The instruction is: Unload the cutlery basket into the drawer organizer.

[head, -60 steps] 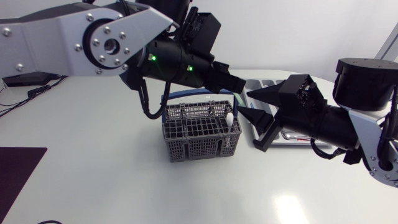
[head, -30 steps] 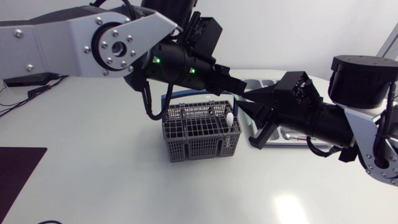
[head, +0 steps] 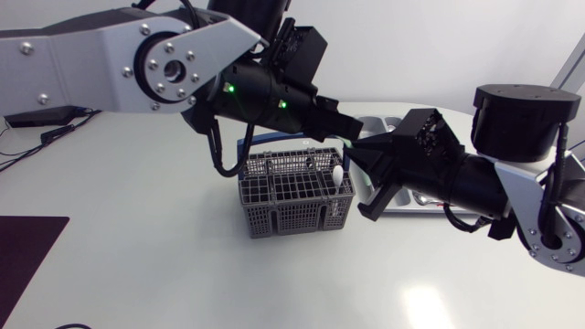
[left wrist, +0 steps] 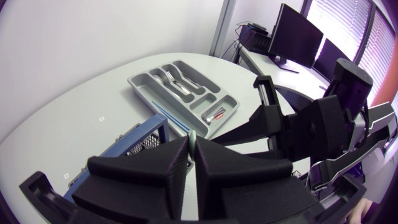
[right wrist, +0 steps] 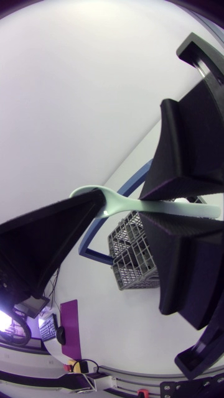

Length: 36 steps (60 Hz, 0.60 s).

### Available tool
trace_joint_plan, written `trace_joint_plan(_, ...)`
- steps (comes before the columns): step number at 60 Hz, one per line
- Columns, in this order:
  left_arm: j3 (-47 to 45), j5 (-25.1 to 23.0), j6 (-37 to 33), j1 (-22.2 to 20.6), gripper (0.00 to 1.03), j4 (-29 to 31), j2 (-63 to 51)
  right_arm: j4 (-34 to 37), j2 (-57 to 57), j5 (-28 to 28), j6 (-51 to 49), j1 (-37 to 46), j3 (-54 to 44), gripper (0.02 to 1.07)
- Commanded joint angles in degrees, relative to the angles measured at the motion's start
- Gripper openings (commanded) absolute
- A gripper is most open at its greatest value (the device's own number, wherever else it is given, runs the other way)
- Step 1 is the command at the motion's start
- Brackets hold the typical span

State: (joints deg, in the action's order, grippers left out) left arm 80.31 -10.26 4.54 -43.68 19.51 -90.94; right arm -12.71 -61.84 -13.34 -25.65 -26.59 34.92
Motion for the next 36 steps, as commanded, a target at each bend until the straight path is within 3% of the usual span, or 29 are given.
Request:
trace_joint_plan(1,1.1,-0.5,1.3,-0.4,0.11,0.0,-0.9,-1.0,-0.6,0.2,1.1,-0.6,1.7,0.10)
trace_joint_plan(12,0.7,-0.5,1.0,-0.8,0.13,-0.1,-0.9,-0.7,-0.5,0.2,1.1,-0.6,1.4,0.08)
trace_joint_plan(14,0.8,-0.5,1.1,-0.7,0.19,-0.1,-0.7,-0.6,-0.3,0.2,1.1,-0.6,1.2,0.07)
trace_joint_plan(21,2.0,-0.5,1.2,0.3,0.60,-0.3,-0.1,0.7,0.8,-0.9,1.0,-0.4,0.8,0.07)
trace_joint_plan(27,3.1,-0.5,1.1,1.8,0.83,-0.4,0.6,2.2,2.6,-3.0,-0.5,1.1,-0.1,0.08)
trace_joint_plan(33,4.0,-0.5,0.9,3.6,0.94,-0.6,1.6,5.0,4.4,-8.2,-1.6,5.9,-0.5,0.08)
trace_joint_plan(36,4.1,-0.4,0.3,4.2,0.95,-0.6,2.4,7.0,4.9,-12.3,-2.7,10.0,-0.4,0.08)
